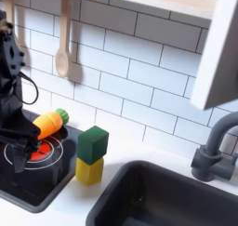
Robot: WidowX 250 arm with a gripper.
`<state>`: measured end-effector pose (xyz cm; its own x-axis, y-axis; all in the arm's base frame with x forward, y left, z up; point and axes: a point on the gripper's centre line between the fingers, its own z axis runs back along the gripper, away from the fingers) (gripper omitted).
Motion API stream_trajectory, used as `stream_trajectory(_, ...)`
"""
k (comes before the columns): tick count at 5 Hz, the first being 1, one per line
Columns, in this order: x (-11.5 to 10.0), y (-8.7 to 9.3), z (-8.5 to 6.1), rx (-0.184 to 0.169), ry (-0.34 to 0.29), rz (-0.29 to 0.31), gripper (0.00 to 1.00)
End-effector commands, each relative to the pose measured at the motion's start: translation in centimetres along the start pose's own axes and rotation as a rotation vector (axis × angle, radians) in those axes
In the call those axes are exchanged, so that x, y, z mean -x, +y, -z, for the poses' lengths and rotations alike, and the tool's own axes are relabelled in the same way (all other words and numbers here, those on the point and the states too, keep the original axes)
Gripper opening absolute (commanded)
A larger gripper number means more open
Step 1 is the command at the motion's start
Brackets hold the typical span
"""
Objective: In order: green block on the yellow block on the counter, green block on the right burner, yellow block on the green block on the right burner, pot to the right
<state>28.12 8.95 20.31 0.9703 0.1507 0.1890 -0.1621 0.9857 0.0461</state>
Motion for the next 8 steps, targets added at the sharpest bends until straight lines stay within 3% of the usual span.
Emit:
stream_trajectory(1, 0.1, 0.0, 0.0, 0.000, 0.003, 0.000, 1.00)
stream_trajectory(3, 0.0, 0.0, 0.0, 0.002, 0.001, 0.000, 1.00)
stream_trajectory(4, -0.9, 0.4, 0.8, -0.003, -0.006, -0.015, 1.00)
stream_trajectory(6, -3.2, -0.2, 0.8, 0.029, 0.010, -0.023, 1.00)
stream_trajectory(7, -4.0, 0.0, -0.8, 0.064, 0.019, -0.054, 1.00)
stream_trajectory(8, -4.4, -0.9, -2.1, 0.112, 0.001, -0.045, 1.00)
